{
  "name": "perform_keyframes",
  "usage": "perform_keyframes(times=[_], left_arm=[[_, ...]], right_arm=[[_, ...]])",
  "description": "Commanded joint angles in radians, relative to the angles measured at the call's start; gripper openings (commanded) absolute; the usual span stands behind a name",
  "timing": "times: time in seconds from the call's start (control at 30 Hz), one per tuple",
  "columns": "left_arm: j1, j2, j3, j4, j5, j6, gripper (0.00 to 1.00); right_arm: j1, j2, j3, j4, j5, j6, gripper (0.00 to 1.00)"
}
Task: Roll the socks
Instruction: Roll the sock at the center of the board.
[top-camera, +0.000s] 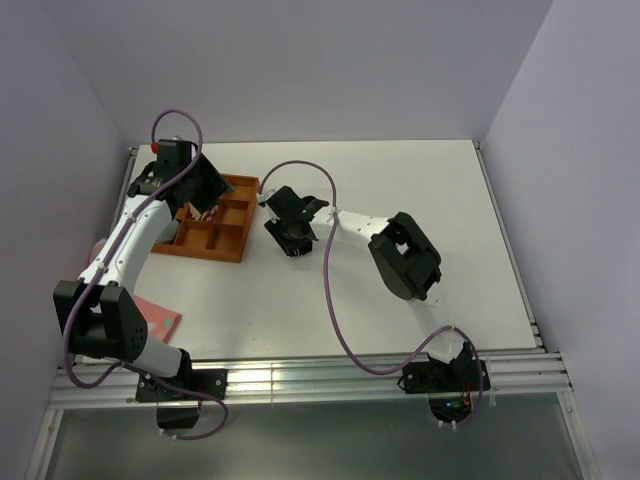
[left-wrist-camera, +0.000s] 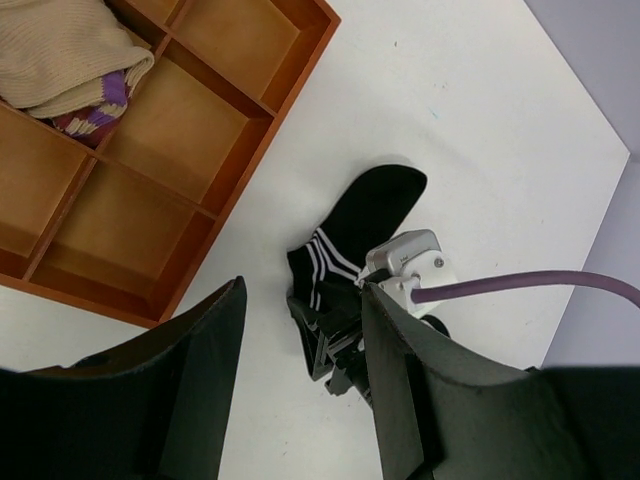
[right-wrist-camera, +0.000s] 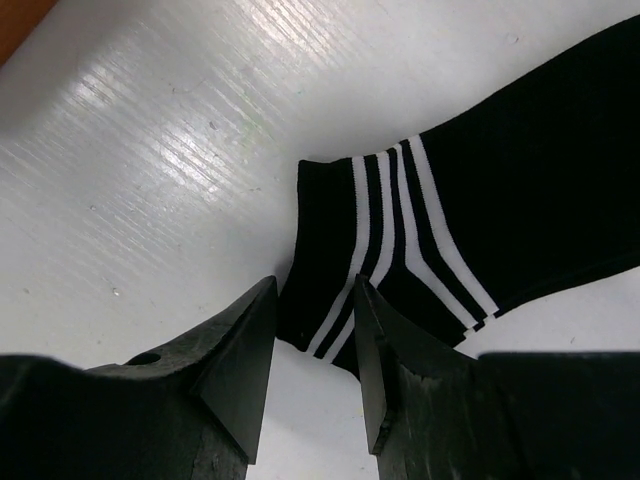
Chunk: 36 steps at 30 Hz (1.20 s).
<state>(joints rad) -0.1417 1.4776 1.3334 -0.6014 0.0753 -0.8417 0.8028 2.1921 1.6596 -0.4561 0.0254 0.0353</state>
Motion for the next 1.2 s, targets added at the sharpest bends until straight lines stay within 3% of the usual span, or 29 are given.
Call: perform_keyframes(times=[0.0,0.27,0.47,0.73,1.0,1.17], left_arm=[[-0.004,0.019,0.053,0.022,0.029,0.044,0.55],[0.005,0.064,0.053,0.04,0.073,0.076,0.55],[0.014,0.053,-0.009,0.124,0.103,0.086,0.54],[-0.042,-0.062,-0.328,0.443,0.034,0.026,0.53],[-0.238,-0.135,-0.632,0.802,-0.071,-0.051,0.51],[-0.318,-0.233,-0.819,0.984,-0.151,-0.05,0.47]], right_arm=[[0.001,-0.011,0.012,0.016,0.001,-0.012,0.44],[0.003,0.006,-0.017,-0.026,-0.021,-0.058,0.43],[0.006,-0.021,-0.11,-0.052,-0.103,-0.109,0.33],[0.042,-0.115,-0.191,-0.157,-0.304,-0.262,0.27],[0.032,-0.144,-0.221,-0.443,-0.544,-0.497,0.23],[-0.007,-0.062,-0.169,-0.603,-0.697,-0.6,0.19]])
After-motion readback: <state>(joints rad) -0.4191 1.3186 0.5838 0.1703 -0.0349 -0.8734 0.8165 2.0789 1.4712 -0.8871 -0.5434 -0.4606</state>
